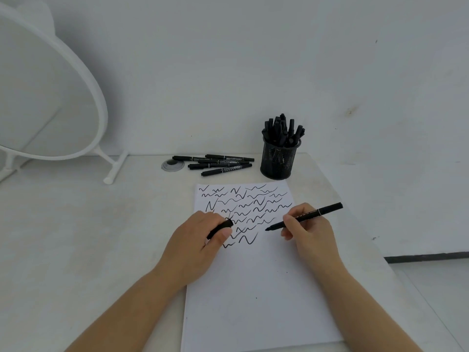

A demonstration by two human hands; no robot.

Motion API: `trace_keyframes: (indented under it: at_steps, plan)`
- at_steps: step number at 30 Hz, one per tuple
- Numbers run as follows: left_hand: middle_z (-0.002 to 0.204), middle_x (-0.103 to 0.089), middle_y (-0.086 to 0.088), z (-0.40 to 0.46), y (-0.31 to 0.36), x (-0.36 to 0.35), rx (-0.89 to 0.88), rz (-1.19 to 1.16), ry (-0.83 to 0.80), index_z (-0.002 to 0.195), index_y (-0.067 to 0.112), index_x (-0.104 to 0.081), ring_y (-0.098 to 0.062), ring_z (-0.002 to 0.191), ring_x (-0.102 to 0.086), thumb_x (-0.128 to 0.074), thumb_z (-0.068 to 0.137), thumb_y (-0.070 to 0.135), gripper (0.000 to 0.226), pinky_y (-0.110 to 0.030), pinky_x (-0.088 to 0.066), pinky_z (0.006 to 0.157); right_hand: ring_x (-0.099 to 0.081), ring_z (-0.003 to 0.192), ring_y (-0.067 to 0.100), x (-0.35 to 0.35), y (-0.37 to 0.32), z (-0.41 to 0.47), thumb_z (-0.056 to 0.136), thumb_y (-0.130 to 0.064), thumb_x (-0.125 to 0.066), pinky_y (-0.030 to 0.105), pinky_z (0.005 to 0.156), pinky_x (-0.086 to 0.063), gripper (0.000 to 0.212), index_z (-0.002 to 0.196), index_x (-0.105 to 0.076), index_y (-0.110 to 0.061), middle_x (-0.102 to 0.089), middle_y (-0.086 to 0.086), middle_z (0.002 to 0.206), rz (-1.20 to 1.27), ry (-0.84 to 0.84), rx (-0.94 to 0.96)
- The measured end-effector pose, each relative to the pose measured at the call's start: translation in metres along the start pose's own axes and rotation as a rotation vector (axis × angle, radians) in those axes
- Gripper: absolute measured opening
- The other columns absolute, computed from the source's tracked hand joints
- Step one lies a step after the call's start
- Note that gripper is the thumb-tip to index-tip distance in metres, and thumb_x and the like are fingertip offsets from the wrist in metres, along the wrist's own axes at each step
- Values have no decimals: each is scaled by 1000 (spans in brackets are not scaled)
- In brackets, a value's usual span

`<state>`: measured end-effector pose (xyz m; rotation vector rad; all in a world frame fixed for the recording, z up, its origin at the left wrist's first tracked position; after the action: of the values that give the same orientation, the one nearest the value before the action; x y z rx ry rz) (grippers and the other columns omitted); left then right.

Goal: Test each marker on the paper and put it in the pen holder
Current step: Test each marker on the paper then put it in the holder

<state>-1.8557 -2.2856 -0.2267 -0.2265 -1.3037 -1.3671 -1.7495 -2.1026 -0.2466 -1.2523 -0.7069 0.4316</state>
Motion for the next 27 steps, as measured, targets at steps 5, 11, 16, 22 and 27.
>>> trace_keyframes:
  at_steps: [5,11,16,22,27]
  plan:
    - [66,-47,19,-2,-7,4,33,-46,16,71,37,-42,2,77,-41,-41,92,41,21,-10,-31,64,-54,55,6,-14,-1,-2,81,-15,-58,10,48,-35,25,63,-54,-32,-66,-5,57,-128,-109,15]
    - [66,-49,15,-2,-8,2,35,-69,7,74,28,-49,-2,75,-42,-38,88,44,24,-12,-32,63,-46,50,4,-7,5,1,80,-15,-57,12,45,-33,21,64,-52,-26,-62,-5,55,-145,-53,7]
    - [68,-51,14,-2,-10,3,56,-86,16,75,28,-52,-4,76,-43,-40,87,45,24,-13,-32,64,-54,61,0,11,-14,0,84,-13,-61,10,52,-37,21,74,-56,-31,-64,-17,70,-96,121,153]
    - [76,-55,20,-2,-8,3,57,-79,-7,87,33,-58,0,83,-45,-54,90,32,5,-9,-32,68,-53,54,0,15,-18,6,86,-15,-61,23,60,-42,15,78,-61,-28,-64,-11,60,52,151,36]
    - [76,-54,22,-2,-9,4,73,-84,-4,87,34,-59,2,83,-45,-56,89,31,4,-8,-32,69,-44,46,7,-28,-26,15,89,-12,-56,23,49,-37,17,75,-62,-20,-53,-7,52,419,-62,-90]
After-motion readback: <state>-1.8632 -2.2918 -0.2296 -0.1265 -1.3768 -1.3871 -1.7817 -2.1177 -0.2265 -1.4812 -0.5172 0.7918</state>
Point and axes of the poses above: each hand's wrist, its own z-axis towards the middle knuckle, its own x-axis out of the back of the hand, y = z × x, the point moved 9 cm from there along z, towards the middle knuckle
